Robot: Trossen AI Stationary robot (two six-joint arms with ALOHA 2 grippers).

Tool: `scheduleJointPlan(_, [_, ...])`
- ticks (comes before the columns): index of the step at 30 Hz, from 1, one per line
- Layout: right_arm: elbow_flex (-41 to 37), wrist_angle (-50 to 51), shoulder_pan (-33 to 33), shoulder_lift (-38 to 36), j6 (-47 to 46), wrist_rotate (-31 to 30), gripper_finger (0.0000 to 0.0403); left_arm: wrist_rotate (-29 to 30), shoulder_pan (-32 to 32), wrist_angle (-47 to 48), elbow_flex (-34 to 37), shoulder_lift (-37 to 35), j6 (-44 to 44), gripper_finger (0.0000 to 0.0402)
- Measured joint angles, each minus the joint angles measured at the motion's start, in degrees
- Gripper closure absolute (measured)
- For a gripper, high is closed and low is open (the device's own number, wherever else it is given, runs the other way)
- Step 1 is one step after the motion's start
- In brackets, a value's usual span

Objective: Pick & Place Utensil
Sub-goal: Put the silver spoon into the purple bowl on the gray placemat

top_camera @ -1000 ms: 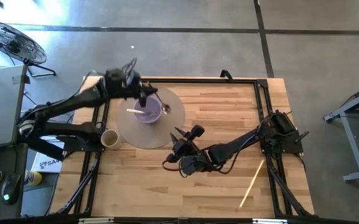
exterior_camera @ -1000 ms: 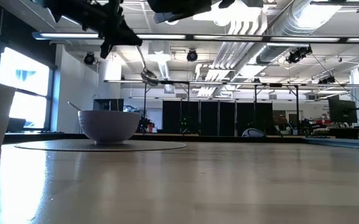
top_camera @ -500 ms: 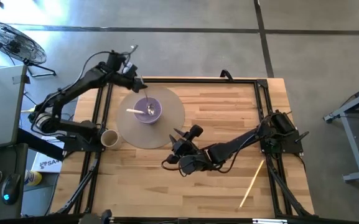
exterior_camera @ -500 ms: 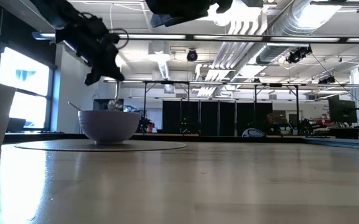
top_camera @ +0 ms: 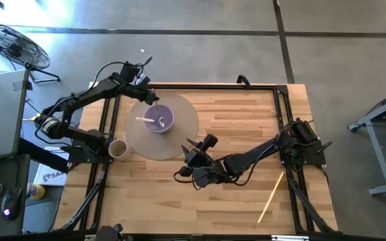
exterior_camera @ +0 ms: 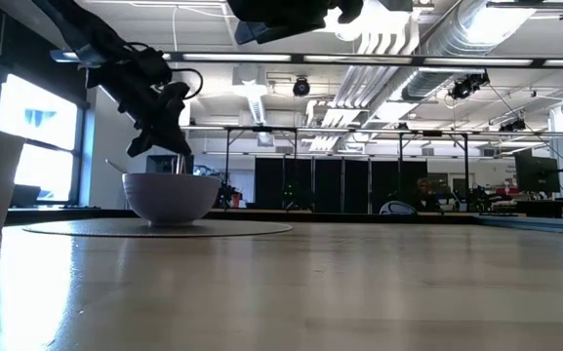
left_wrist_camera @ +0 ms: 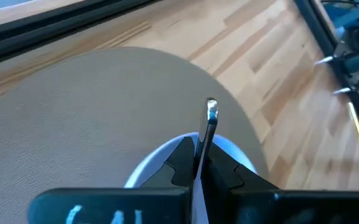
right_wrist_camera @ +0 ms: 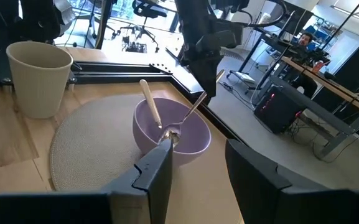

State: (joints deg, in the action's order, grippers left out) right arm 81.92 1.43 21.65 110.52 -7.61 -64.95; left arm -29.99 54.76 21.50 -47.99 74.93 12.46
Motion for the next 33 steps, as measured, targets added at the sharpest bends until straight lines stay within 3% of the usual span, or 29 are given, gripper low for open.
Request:
scheduleJointPlan(13, [0.0, 0.0, 0.0, 0.0, 0.0, 0.2, 0.0261, 2.8, 0.0, -4.9, 4.2, 0.0, 4.3, 0.0382])
scheduleJointPlan(20, [0.0, 0.0, 0.0, 0.0, -0.1, 0.2, 0.026, 11.0, 0.0, -3.1, 4.3, 0.0, 4.4, 0.0358])
scheduleJointPlan(33, [0.0, 0.1, 0.0, 0.0, -0.9, 0.2, 0.0261, 11.9, 0.0, -2.8, 4.3, 0.0, 2.4, 0.0354])
